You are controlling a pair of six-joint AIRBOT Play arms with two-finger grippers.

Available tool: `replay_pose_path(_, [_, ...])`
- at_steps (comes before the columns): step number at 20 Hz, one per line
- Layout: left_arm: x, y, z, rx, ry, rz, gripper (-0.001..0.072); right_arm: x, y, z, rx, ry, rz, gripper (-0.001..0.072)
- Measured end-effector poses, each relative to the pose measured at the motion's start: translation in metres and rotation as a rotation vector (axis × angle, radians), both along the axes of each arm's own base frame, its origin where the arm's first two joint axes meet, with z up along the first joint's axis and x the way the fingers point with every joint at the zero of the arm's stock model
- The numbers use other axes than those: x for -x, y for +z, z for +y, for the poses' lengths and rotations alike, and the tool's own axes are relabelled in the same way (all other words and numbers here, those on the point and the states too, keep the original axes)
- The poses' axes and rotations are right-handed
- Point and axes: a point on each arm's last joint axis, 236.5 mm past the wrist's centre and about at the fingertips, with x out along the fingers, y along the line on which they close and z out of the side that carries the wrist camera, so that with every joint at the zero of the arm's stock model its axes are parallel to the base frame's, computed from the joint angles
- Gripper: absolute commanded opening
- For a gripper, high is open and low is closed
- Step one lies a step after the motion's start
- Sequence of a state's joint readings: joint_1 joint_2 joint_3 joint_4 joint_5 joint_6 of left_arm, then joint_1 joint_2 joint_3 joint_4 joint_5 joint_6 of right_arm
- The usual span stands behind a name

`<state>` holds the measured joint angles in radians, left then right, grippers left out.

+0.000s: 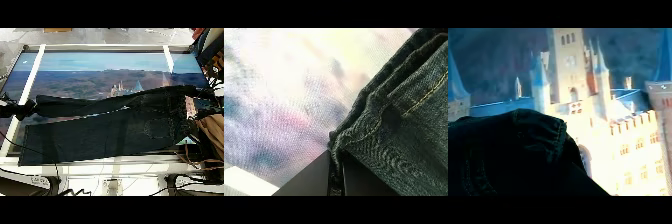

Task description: Fold the clothes and pants, and hang the long-sleeved shirts on hangers.

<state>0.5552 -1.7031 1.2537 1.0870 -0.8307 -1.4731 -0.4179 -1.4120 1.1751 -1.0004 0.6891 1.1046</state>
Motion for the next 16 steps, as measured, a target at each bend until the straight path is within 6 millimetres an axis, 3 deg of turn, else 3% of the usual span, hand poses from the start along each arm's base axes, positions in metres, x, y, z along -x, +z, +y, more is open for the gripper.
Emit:
replay_pose_path(2, [-0.005,0.016,-0.012,0.024,-0.065,-0.037,0.0027,0.0,0.0,0.0,0.0,0.0,0.0,0.0034])
replay_pose_path(4, [-0.009,0.049,-0.034,0.061,-0.2,-0.11,0.0027,0.0,0.0,0.0,-0.001,0.0,0.001,0.0034])
replay_pose_path(8, [-0.008,0.161,-0.075,0.154,-0.441,-0.375,0.0026,0.001,-0.001,0.001,-0.008,0.0,0.005,0.0034])
replay_pose_path(12, [0.024,0.269,-0.076,0.102,-0.508,-0.603,0.0027,0.007,-0.004,0.009,-0.031,0.021,0.036,0.0034])
replay_pose_path(16, [0.065,0.339,-0.056,-0.022,-0.432,-0.715,0.0026,0.013,0.004,0.015,-0.036,0.04,0.04,0.0034])
